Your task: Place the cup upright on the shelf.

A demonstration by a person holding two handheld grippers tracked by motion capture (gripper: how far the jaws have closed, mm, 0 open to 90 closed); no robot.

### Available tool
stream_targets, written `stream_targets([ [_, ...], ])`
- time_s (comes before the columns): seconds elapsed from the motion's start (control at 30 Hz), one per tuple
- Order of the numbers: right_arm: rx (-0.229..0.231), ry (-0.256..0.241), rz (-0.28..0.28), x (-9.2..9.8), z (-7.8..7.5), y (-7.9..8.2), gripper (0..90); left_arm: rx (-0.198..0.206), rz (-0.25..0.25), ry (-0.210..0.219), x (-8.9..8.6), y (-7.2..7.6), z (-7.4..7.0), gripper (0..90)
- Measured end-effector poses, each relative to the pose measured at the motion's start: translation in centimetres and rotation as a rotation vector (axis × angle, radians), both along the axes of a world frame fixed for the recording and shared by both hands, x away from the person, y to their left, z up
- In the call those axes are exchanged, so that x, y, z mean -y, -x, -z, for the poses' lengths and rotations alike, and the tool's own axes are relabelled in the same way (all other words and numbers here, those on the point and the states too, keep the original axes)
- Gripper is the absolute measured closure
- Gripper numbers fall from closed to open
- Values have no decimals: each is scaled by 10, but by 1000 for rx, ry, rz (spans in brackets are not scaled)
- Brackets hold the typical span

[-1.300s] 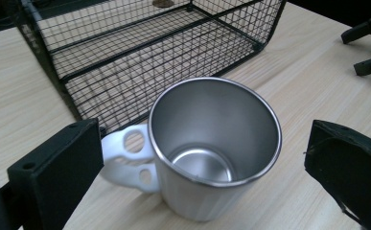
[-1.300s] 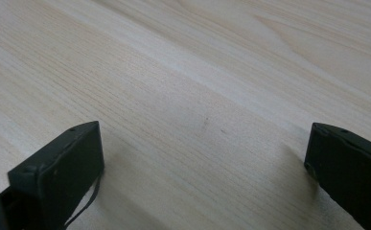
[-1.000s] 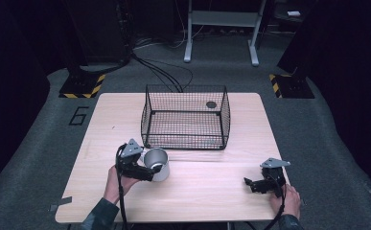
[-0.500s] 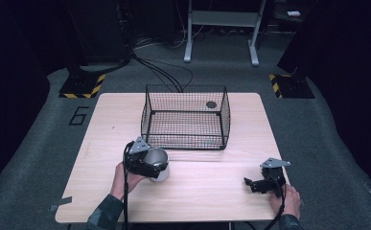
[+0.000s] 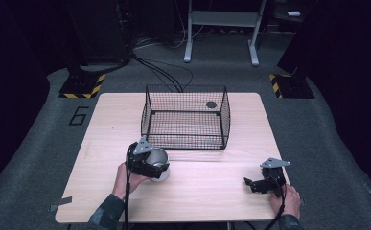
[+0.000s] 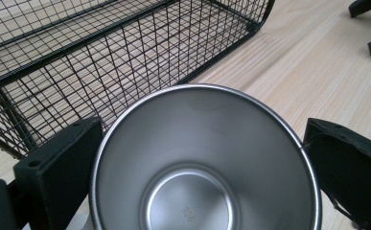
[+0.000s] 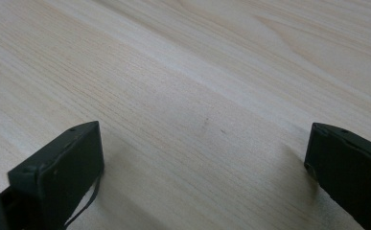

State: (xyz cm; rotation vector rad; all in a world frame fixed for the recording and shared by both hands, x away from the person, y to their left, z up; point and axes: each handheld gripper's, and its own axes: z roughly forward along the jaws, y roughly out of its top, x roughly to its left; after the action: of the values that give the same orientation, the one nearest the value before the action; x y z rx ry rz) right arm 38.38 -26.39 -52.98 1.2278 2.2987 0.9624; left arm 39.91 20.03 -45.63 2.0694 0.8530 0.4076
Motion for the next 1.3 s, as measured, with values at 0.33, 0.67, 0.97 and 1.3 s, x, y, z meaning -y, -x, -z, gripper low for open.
stream_targets([
  [0.33, -1, 0, 1, 0, 0, 0, 0, 30, 4, -26, 1, 2, 1, 63],
  [0.67, 0, 0, -1, 0, 0, 0, 0, 22, 32, -20, -2, 3, 0, 65],
  [0.97, 0, 0, 0, 0, 0, 0, 0, 40, 48, -25, -4, 6, -8, 65],
  [1.3, 0, 0, 0, 0, 0, 0, 0, 51, 67, -3, -7, 7, -25, 65],
])
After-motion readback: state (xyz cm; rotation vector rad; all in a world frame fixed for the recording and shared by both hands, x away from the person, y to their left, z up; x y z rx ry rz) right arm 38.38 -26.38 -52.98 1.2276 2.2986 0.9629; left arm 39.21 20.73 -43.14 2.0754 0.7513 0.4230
